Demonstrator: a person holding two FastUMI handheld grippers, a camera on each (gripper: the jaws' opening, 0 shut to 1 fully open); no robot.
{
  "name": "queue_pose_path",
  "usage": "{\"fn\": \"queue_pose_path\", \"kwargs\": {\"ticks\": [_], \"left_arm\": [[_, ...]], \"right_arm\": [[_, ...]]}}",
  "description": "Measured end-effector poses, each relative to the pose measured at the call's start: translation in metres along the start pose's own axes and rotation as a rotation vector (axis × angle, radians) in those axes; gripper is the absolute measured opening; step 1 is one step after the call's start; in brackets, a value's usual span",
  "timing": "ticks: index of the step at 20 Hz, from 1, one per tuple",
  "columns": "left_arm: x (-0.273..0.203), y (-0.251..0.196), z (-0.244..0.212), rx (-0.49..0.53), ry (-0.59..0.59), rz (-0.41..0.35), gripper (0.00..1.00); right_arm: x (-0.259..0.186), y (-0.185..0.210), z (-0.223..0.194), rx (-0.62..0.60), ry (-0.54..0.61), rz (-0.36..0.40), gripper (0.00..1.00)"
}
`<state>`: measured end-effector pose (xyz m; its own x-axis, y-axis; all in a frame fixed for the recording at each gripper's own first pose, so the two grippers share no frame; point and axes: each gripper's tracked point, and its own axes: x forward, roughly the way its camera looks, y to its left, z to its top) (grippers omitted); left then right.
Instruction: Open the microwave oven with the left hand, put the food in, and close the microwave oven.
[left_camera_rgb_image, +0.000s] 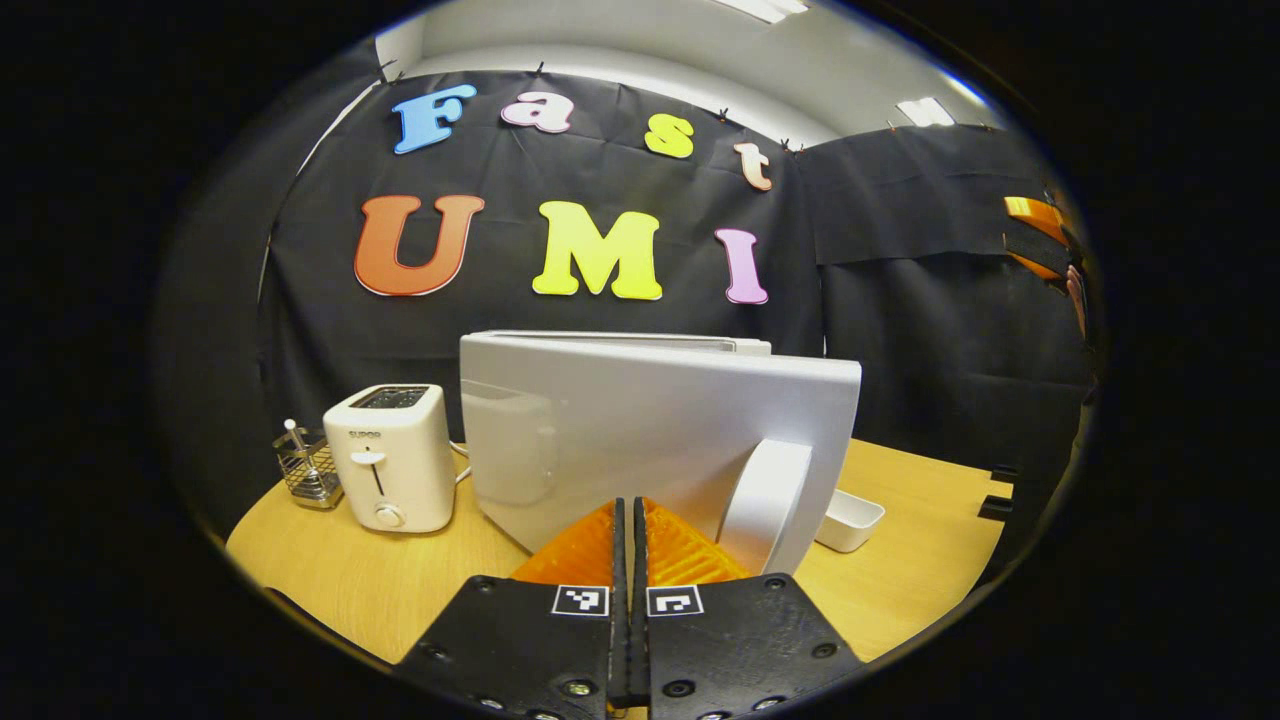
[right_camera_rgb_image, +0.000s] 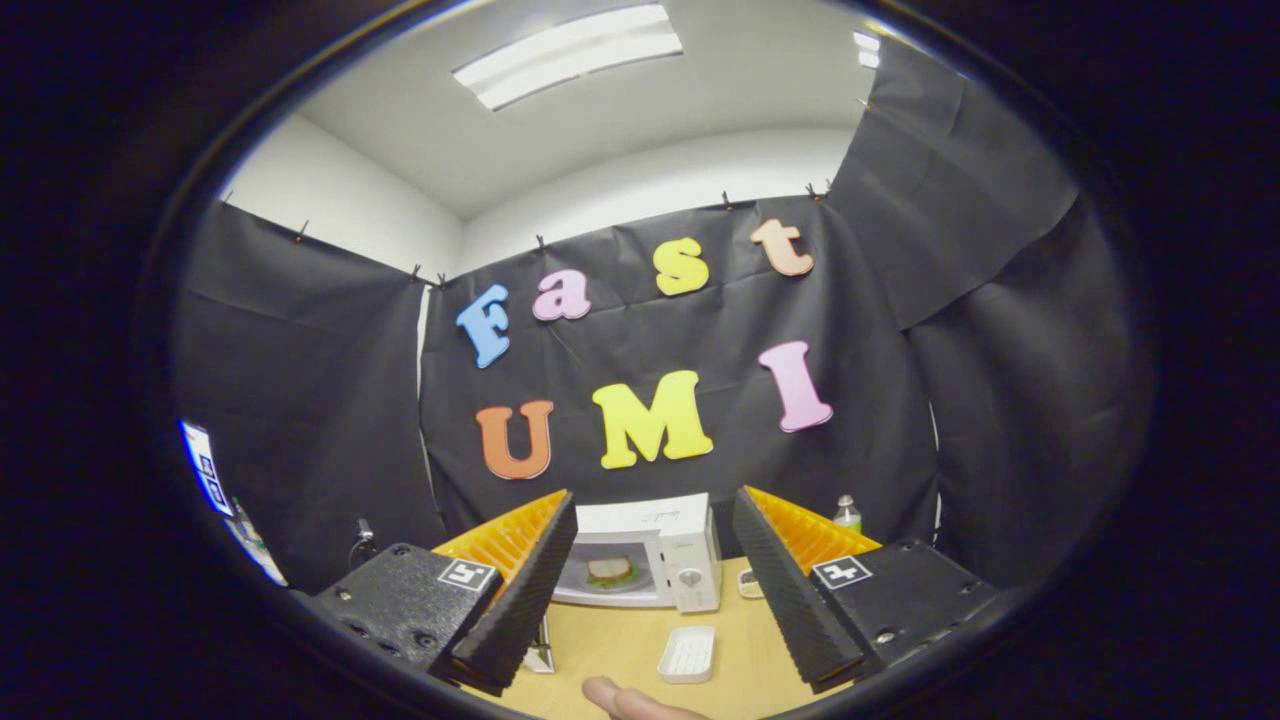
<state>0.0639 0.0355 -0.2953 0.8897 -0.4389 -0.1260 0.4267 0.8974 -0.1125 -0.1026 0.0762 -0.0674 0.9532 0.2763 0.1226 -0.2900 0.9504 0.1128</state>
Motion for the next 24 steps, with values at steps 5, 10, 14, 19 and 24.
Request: {"fn": "queue_pose_path", "kwargs": {"ticks": [5,10,14,19,24], "left_arm": [[0.036,-0.028,0.003,0.009,-0.005,-0.034,0.00],[0.072,-0.036,0.009,0.008,-0.023,0.004,0.00],[0.106,-0.050,0.019,-0.030,-0.042,0.018,0.00],[0.147,-0.065,0.021,-0.017,-0.033,0.019,0.00],[0.184,-0.063,0.012,-0.059,-0.020,0.062,0.00]], "right_arm": [[-0.005,-0.010,-0.003,0.005,-0.015,0.013,1.00],[0.000,-0.031,-0.015,-0.005,-0.001,-0.022,0.99],[0.007,-0.048,-0.024,0.006,0.018,-0.050,0.99],[0.012,-0.054,-0.027,0.019,0.013,-0.025,0.99],[0.010,-0.066,-0.017,0.010,-0.039,-0.053,0.99]]}}
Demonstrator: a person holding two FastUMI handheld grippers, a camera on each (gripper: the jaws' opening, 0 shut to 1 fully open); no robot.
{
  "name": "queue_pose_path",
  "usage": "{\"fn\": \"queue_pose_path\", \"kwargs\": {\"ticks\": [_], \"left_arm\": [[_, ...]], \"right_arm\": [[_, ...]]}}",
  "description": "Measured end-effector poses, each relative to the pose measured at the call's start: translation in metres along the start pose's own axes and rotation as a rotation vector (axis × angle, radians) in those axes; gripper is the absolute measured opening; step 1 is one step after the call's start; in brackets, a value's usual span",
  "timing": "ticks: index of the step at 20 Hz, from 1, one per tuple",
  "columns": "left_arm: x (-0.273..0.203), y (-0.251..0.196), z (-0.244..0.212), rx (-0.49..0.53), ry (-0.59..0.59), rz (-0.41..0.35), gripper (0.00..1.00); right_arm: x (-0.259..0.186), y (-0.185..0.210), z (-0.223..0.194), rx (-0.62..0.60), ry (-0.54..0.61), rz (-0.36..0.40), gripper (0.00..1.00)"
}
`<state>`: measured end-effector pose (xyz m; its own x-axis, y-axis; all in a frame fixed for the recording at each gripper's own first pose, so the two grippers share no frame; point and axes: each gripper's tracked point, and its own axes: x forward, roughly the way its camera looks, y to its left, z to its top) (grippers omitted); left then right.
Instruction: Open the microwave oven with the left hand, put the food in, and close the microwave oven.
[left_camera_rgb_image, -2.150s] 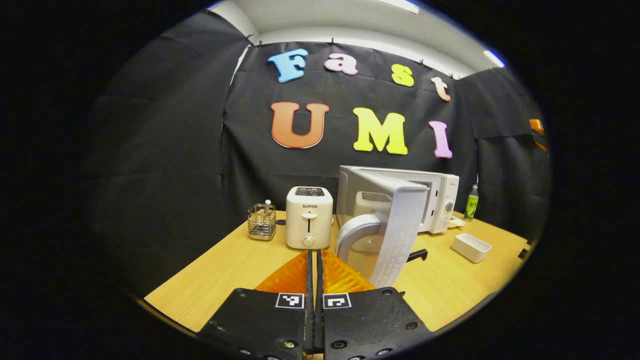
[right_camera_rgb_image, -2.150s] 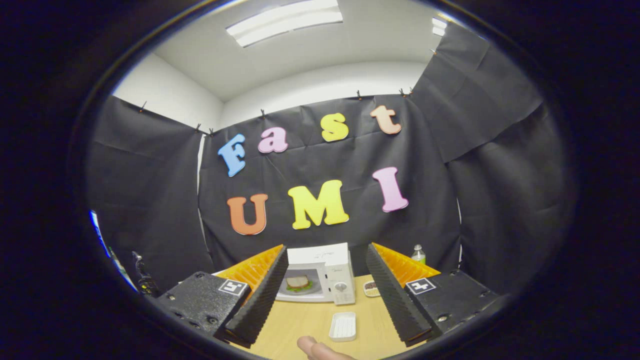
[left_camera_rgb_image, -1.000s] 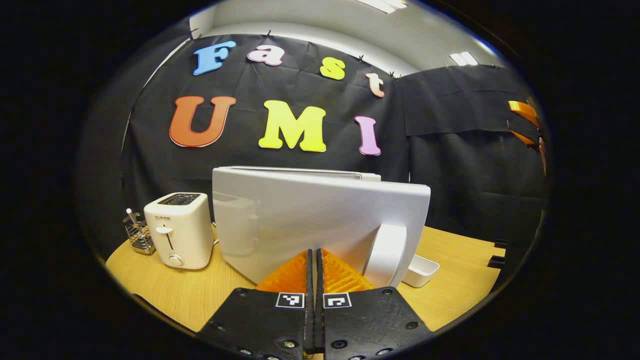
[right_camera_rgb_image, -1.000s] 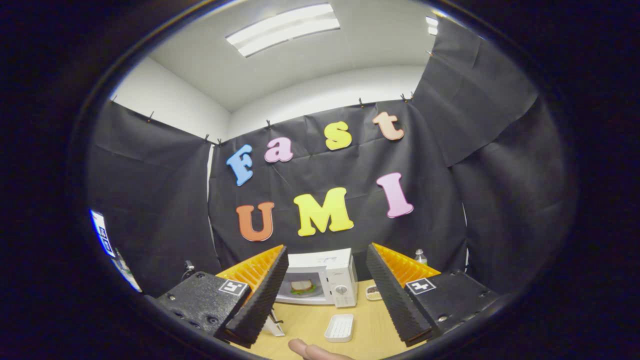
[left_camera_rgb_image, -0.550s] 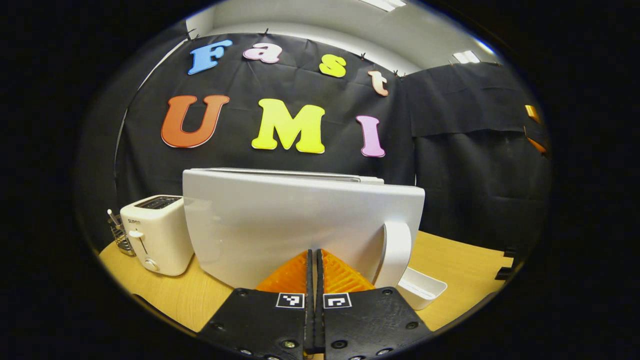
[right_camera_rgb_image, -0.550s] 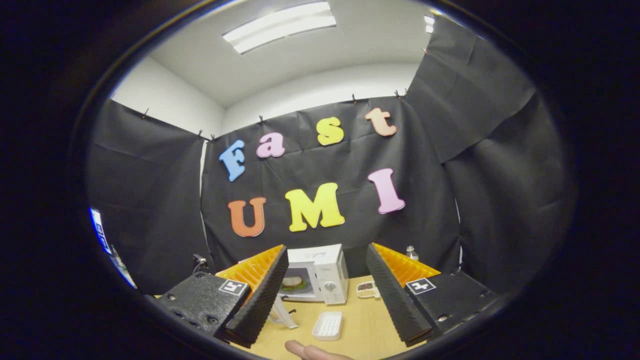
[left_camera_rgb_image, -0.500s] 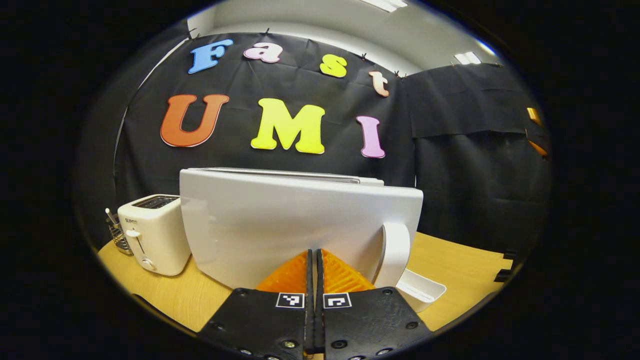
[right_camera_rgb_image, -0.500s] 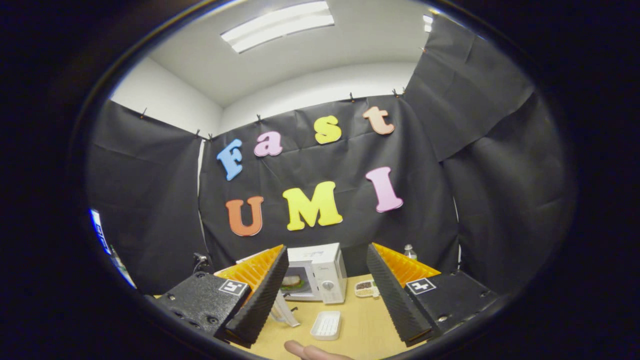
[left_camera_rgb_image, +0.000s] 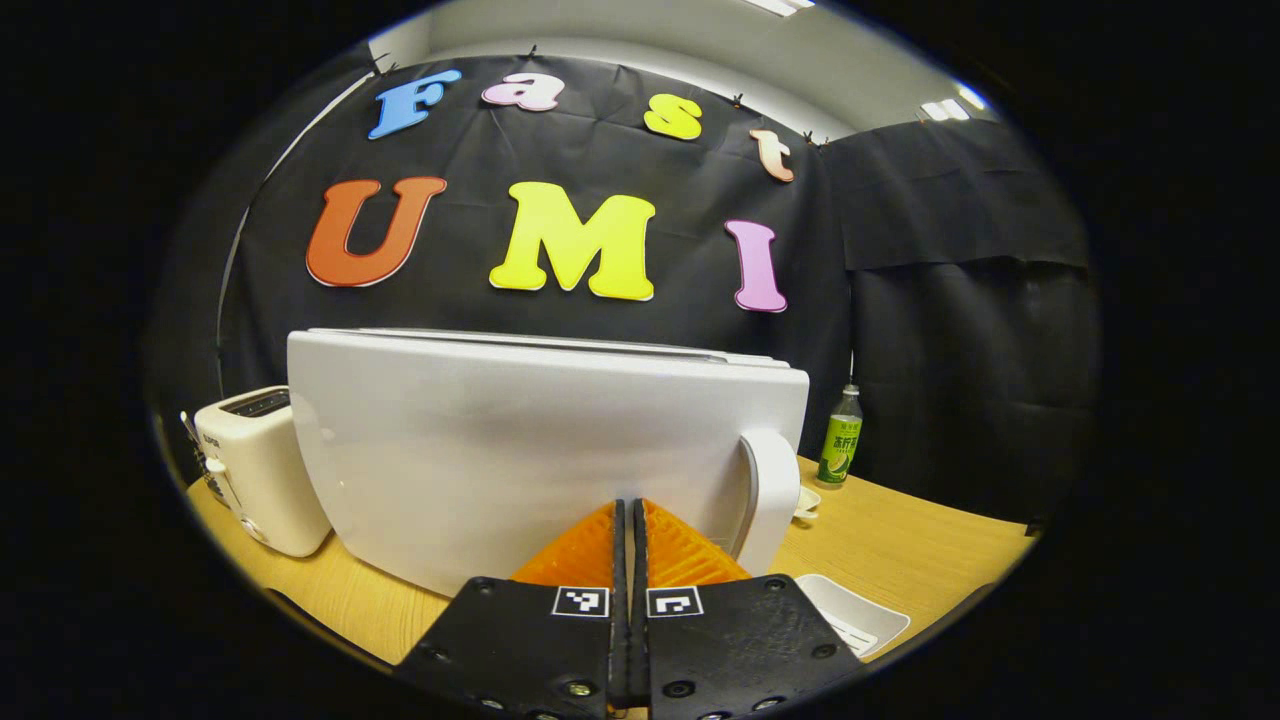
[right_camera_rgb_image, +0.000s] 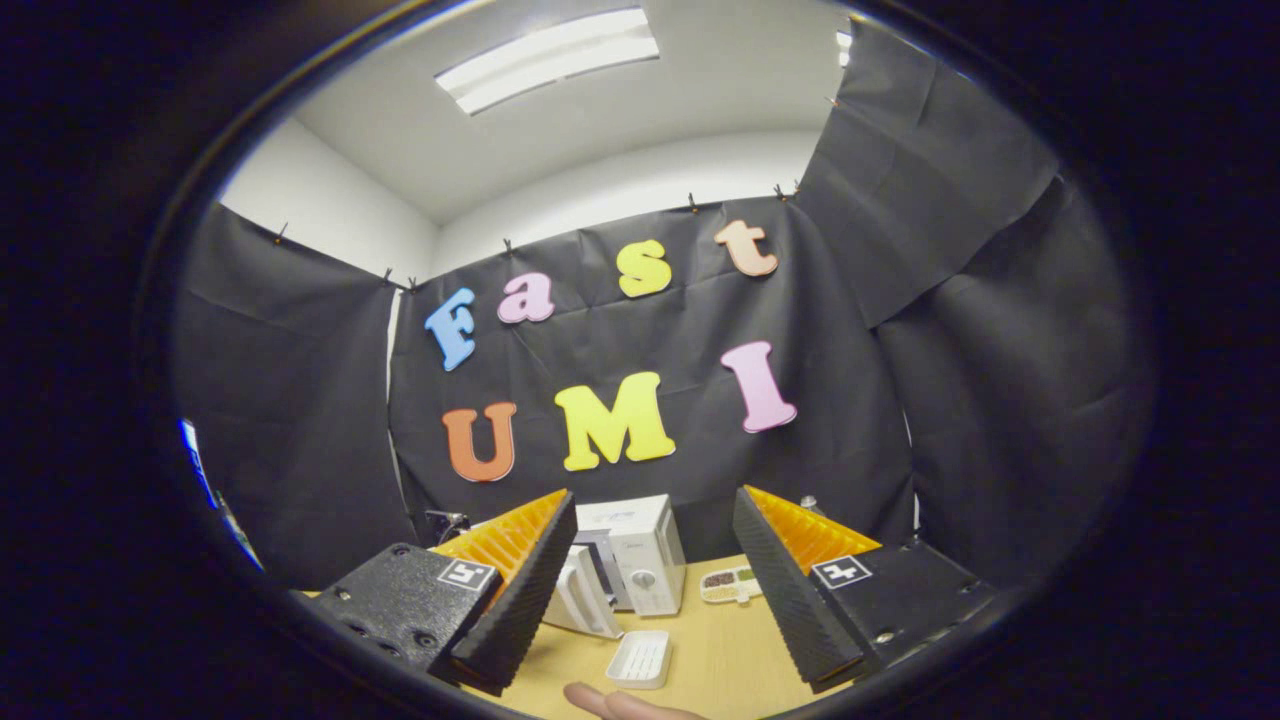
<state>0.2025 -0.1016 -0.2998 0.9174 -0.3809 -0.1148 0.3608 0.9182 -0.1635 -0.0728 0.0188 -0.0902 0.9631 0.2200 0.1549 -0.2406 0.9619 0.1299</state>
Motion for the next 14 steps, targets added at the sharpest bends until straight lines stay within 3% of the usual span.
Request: {"fn": "queue_pose_path", "kwargs": {"ticks": [1,2,3,6,7,8,12,14], "left_arm": [[0.007,0.000,-0.004,-0.007,0.015,0.006,0.00],[0.011,-0.001,-0.002,-0.002,0.024,0.020,0.00],[0.019,0.001,-0.003,0.011,0.031,0.040,0.00],[0.042,0.003,-0.013,0.050,0.072,0.095,0.00],[0.049,0.004,-0.015,0.062,0.078,0.108,0.00],[0.054,0.005,-0.020,0.078,0.099,0.130,0.00],[0.066,0.008,-0.025,0.199,0.078,0.191,0.00],[0.066,0.008,-0.032,0.189,0.099,0.182,0.00]], "right_arm": [[-0.002,-0.001,-0.001,-0.003,-0.002,0.001,0.99],[-0.001,-0.002,-0.003,-0.005,0.001,0.005,0.90],[0.000,-0.003,-0.006,-0.009,0.011,0.005,0.99],[0.003,-0.009,-0.015,-0.028,0.056,-0.011,1.00],[0.003,-0.011,-0.016,-0.034,0.062,-0.013,0.90],[0.004,-0.012,-0.017,-0.040,0.069,-0.022,1.00],[-0.002,-0.010,-0.014,-0.060,0.068,-0.037,1.00],[-0.006,-0.008,-0.014,-0.060,0.068,-0.036,1.00]]}}
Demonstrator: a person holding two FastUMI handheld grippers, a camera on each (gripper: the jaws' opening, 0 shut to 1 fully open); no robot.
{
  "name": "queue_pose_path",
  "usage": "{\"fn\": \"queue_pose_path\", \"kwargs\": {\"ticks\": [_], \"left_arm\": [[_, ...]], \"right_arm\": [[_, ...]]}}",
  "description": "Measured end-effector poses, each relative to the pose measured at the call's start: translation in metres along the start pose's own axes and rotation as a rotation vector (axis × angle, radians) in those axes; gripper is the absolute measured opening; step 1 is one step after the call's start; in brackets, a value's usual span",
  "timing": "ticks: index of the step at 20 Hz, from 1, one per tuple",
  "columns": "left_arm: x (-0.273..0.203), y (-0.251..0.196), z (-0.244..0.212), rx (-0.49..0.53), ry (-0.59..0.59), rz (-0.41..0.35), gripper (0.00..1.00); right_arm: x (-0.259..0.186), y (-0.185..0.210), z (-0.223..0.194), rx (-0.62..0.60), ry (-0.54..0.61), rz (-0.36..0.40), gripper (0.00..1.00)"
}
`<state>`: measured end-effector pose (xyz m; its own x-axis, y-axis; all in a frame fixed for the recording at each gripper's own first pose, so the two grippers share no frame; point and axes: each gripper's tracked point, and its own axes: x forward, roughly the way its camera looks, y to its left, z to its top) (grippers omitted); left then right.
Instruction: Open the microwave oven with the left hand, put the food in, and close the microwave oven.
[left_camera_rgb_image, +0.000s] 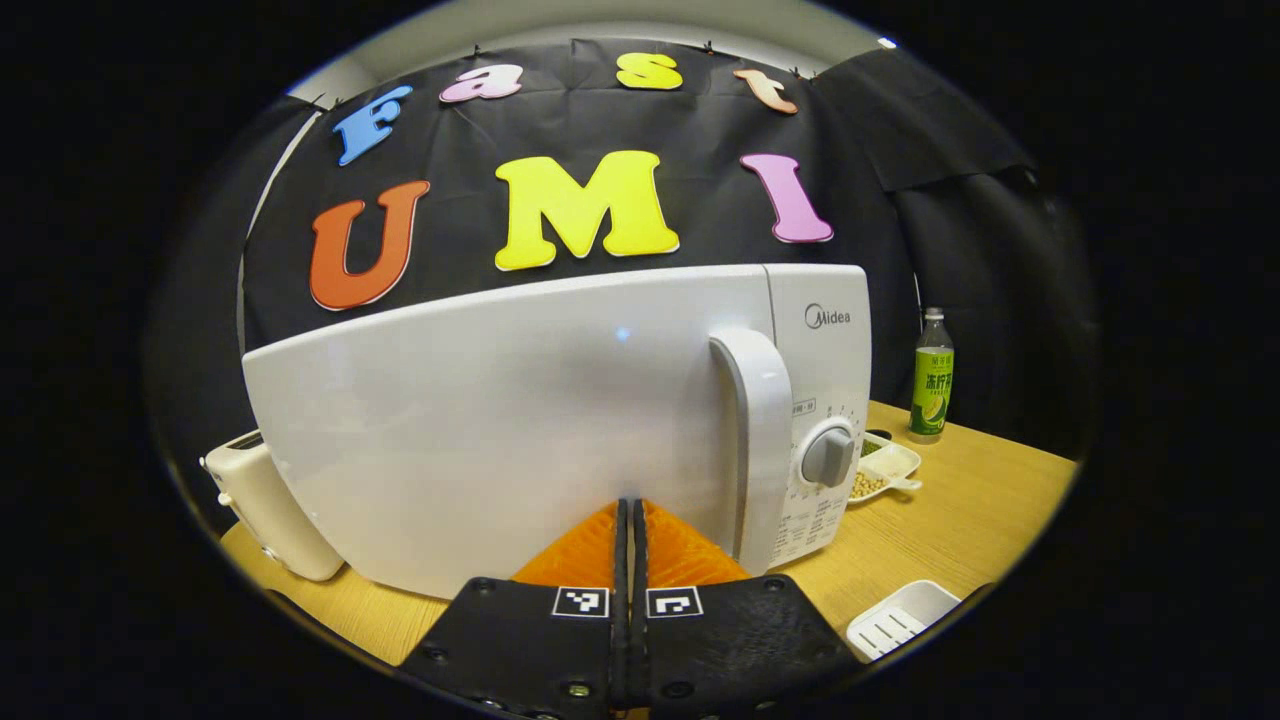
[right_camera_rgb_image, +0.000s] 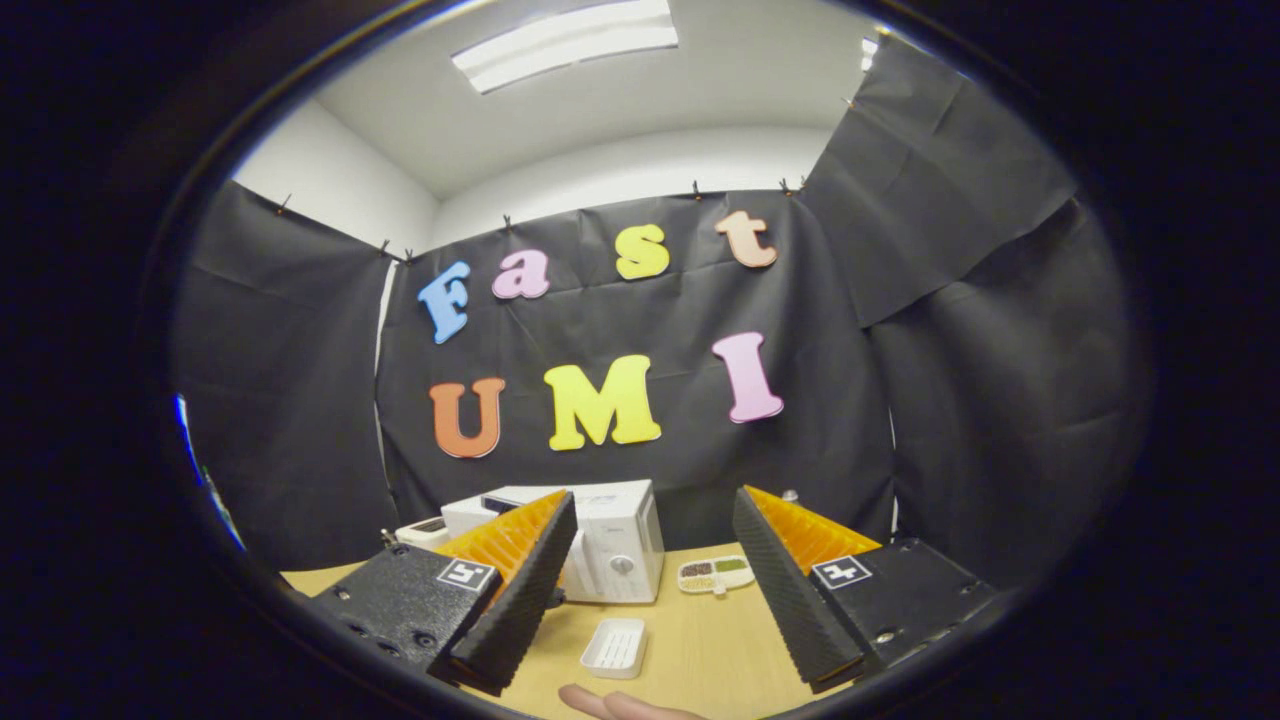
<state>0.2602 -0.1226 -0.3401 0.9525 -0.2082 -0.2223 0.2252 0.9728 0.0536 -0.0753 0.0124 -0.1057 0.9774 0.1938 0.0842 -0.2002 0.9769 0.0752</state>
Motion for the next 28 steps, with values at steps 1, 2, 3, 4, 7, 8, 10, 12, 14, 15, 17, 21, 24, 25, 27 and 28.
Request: {"fn": "queue_pose_path", "kwargs": {"ticks": [1,2,3,4,7,8,10,12,14,15,17,21,24,25,27,28], "left_arm": [[-0.001,-0.001,-0.007,-0.028,0.029,-0.007,0.00],[-0.001,0.003,-0.012,-0.049,0.047,0.001,0.00],[-0.004,0.007,-0.016,-0.067,0.062,0.014,0.00],[-0.009,0.010,-0.020,-0.083,0.075,0.024,0.00],[-0.032,0.015,-0.021,-0.124,0.102,0.045,0.00],[-0.042,0.016,-0.023,-0.145,0.123,0.050,0.00],[-0.069,0.017,-0.020,-0.153,0.144,0.055,0.59],[-0.093,0.023,-0.014,-0.108,0.141,0.078,0.83],[-0.120,0.024,-0.007,-0.076,0.146,0.095,0.94],[-0.132,0.021,-0.001,-0.082,0.141,0.090,0.88],[-0.160,0.018,0.017,-0.104,0.123,0.089,0.98],[-0.217,0.014,0.054,-0.117,0.074,0.090,0.97],[-0.253,0.012,0.083,-0.159,0.028,0.083,0.97],[-0.264,0.014,0.091,-0.160,0.018,0.089,0.97],[-0.287,0.018,0.115,-0.160,-0.028,0.105,0.97],[-0.298,0.016,0.130,-0.145,-0.064,0.105,0.97]], "right_arm": [[-0.002,0.000,0.002,-0.003,-0.002,-0.005,1.00],[-0.004,-0.001,0.004,-0.007,-0.003,-0.009,0.99],[-0.006,0.001,0.004,-0.010,-0.004,-0.010,0.99],[-0.008,0.003,0.006,-0.012,-0.005,-0.010,1.00],[-0.011,0.010,0.006,-0.025,0.000,-0.003,0.99],[-0.013,0.012,0.005,-0.028,0.003,-0.002,0.99],[-0.017,0.017,0.004,-0.036,0.011,0.002,1.00],[-0.019,0.016,0.005,-0.046,0.017,-0.010,1.00],[-0.025,0.014,0.011,-0.063,0.008,-0.024,0.99],[-0.027,0.015,0.012,-0.072,0.007,-0.032,0.99],[-0.032,0.016,0.015,-0.086,0.003,-0.048,1.00],[-0.042,0.023,0.032,-0.079,-0.019,-0.056,0.99],[-0.052,0.028,0.048,-0.094,-0.046,-0.054,1.00],[-0.054,0.030,0.055,-0.100,-0.060,-0.050,1.00],[-0.057,0.030,0.062,-0.109,-0.071,-0.051,0.91],[-0.057,0.029,0.063,-0.107,-0.072,-0.058,1.00]]}}
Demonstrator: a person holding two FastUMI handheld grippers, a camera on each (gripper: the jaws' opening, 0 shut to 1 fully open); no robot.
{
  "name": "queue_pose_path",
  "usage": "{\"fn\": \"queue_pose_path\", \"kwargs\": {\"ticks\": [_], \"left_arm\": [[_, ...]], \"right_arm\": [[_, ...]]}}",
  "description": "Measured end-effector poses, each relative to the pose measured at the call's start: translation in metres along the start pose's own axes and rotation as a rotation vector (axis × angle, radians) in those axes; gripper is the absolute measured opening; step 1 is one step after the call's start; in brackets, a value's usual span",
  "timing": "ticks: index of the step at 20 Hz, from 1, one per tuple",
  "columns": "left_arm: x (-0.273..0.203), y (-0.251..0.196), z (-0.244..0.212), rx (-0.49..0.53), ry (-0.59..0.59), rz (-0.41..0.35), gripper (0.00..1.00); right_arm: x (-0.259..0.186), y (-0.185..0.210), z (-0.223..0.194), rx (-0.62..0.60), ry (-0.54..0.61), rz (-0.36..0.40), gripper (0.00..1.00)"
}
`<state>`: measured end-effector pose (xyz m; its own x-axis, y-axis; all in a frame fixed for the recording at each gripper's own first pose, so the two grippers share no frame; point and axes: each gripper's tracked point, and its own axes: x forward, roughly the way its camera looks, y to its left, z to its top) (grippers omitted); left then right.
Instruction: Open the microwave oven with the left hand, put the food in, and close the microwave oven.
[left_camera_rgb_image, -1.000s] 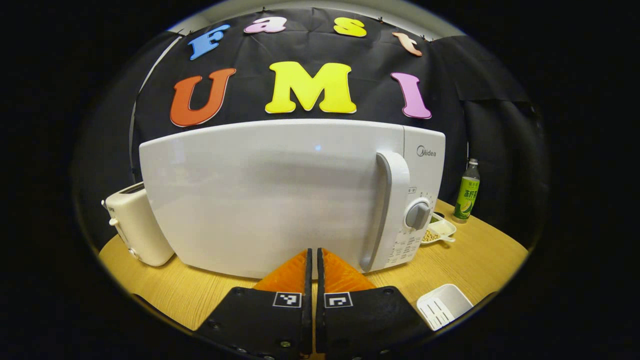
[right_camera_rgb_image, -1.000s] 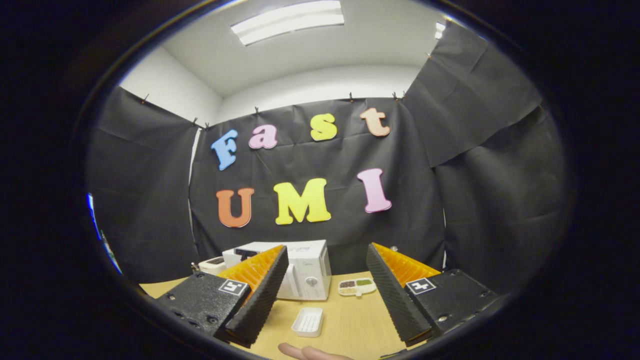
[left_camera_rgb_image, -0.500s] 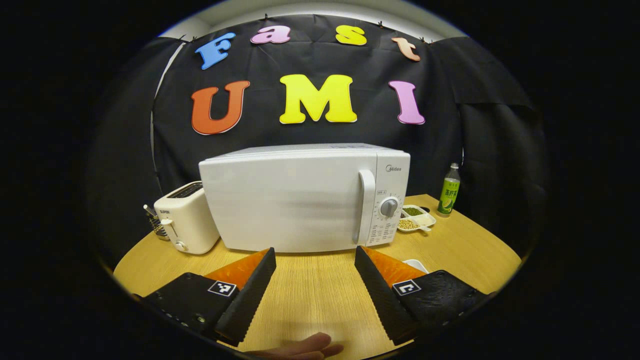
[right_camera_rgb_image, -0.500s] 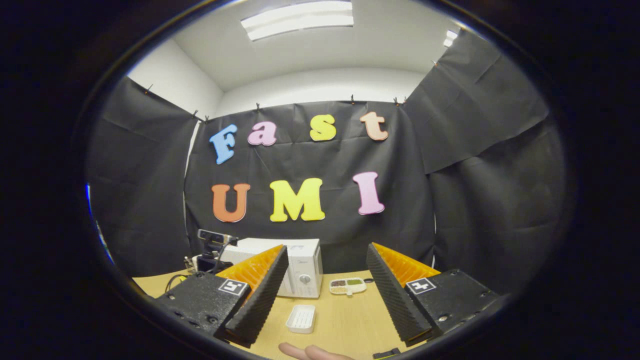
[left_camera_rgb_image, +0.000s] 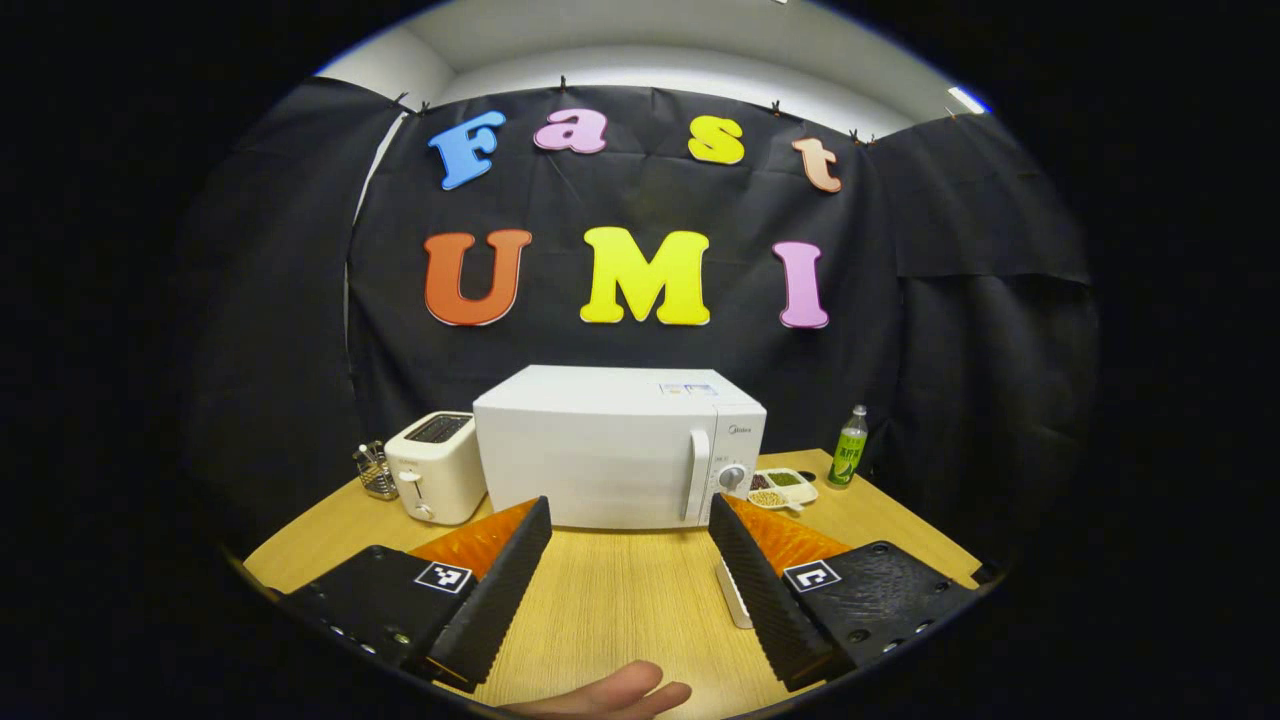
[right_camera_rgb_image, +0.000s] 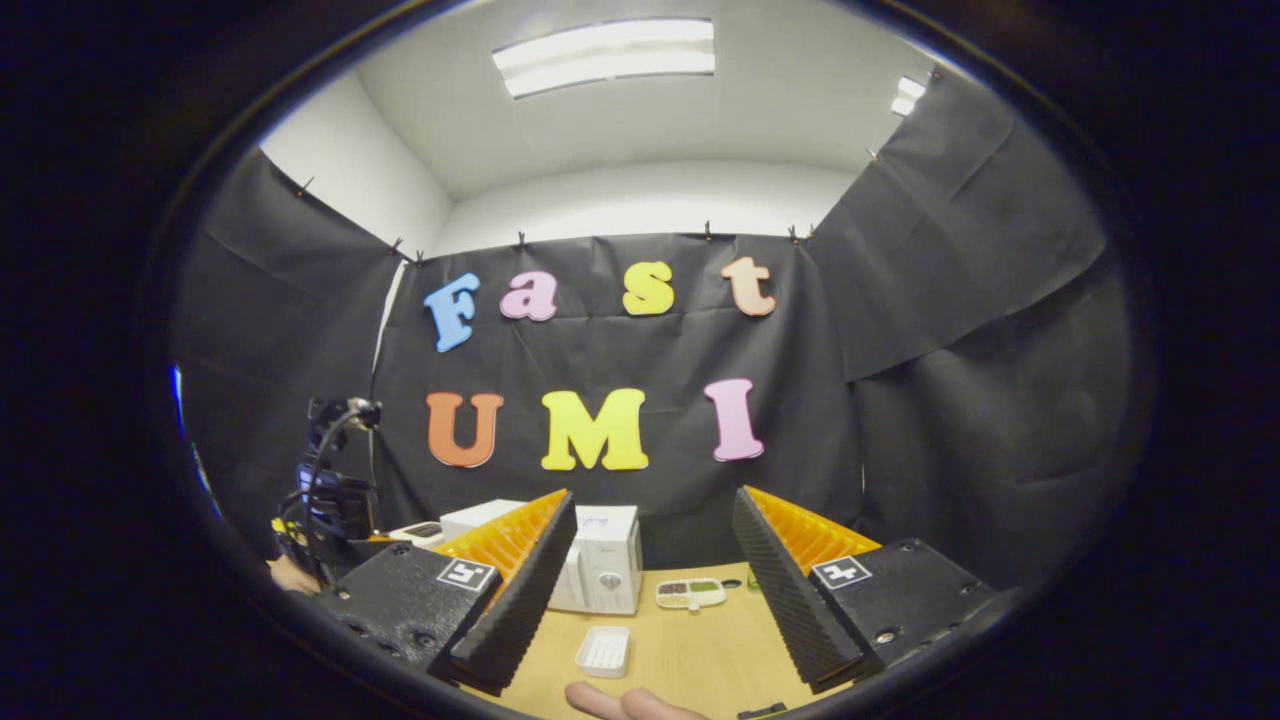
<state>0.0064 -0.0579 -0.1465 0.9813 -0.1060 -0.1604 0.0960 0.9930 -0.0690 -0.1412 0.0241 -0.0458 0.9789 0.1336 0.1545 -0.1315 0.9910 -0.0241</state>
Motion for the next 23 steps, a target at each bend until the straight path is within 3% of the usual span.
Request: {"fn": "queue_pose_path", "kwargs": {"ticks": [2,3,4,5,10,13,21,22,23], "left_arm": [[-0.022,0.004,0.020,0.024,-0.034,0.018,0.95],[-0.033,0.005,0.029,0.029,-0.052,0.025,0.96],[-0.043,0.006,0.035,0.025,-0.060,0.029,0.96],[-0.053,0.008,0.041,0.029,-0.075,0.037,0.95],[-0.091,0.027,0.062,0.066,-0.120,0.101,0.95],[-0.111,0.023,0.069,0.042,-0.152,0.085,0.95],[-0.140,0.035,0.069,0.029,-0.217,0.103,0.95],[-0.140,0.031,0.070,0.036,-0.224,0.095,0.84],[-0.140,0.029,0.070,0.043,-0.223,0.087,0.84]], "right_arm": [[0.002,-0.005,-0.001,0.001,0.008,-0.019,1.00],[0.003,-0.007,-0.003,0.001,0.014,-0.029,0.90],[0.004,-0.009,-0.003,0.000,0.017,-0.036,0.91],[0.005,-0.009,-0.004,-0.005,0.016,-0.035,1.00],[0.010,-0.022,-0.016,-0.005,0.053,-0.075,1.00],[0.011,-0.025,-0.018,-0.002,0.055,-0.088,1.00],[0.008,-0.004,-0.018,0.009,0.051,-0.053,1.00],[0.007,-0.001,-0.017,0.010,0.048,-0.046,1.00],[0.006,0.001,-0.018,0.013,0.046,-0.041,1.00]]}}
